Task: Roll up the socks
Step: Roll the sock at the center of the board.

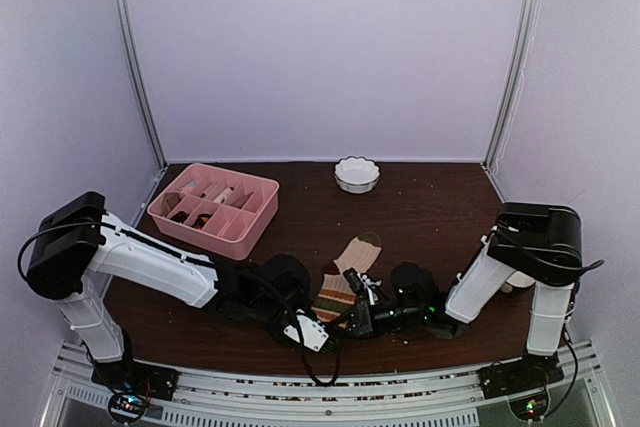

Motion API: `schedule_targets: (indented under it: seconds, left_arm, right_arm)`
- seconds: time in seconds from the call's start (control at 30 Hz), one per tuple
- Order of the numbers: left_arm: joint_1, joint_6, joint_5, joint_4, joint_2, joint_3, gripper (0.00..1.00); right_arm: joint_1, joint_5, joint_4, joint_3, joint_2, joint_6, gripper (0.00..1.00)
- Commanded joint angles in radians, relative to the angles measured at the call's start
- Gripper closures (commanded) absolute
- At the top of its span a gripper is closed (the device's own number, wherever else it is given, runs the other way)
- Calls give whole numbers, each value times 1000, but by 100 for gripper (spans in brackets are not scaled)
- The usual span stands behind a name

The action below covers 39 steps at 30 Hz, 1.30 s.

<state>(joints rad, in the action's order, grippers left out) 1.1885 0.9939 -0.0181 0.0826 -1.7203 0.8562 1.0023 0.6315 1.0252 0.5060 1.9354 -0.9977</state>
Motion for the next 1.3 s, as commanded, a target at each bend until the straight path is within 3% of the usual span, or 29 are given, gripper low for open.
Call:
schedule_targets:
  seconds: [0.0, 0.27, 0.43, 0.53, 0.7, 0.83, 0.87, 0.9, 0.93, 0.97, 1.2, 1.27]
  left_arm:
    - [6, 0, 8, -27, 21, -8, 84]
    - [6, -25, 20, -4, 13, -3, 96]
    - [-10, -97, -85, 171, -15, 77, 100]
    - [-37, -148, -177, 282, -45, 146, 100]
    - [-89, -201, -318, 456, -117, 268, 100]
    - [-120, -220, -377, 544, -177, 334, 100]
    - [-127, -224, -390, 555, -184, 344, 100]
    - [-134, -229, -404, 567, -192, 355, 100]
    - [-141, -233, -419, 581, -198, 371, 100]
    - [-149, -238, -439, 601, -209, 387, 100]
    - [-202, -272, -562, 745, -305, 514, 100]
    - [-217, -284, -604, 777, -332, 546, 100]
  right_arm:
    - [-8, 17, 43, 4, 0, -8, 100]
    - [-7, 17, 83, -15, -1, -30, 100]
    - [2, 7, 101, -46, -27, -29, 100]
    - [17, -33, 1, -52, -73, 40, 97]
    - [35, -140, -152, -90, -177, 162, 74]
    - [38, -234, -297, -131, -297, 253, 68]
    - [41, -263, -347, -133, -326, 288, 60]
    - [45, -300, -396, -133, -357, 315, 42]
    - [52, -339, -446, -132, -389, 341, 5]
    - [59, -381, -488, -133, -419, 363, 0]
    - [81, -845, -773, -157, -717, 429, 0]
    - [84, -938, -783, -197, -844, 420, 0]
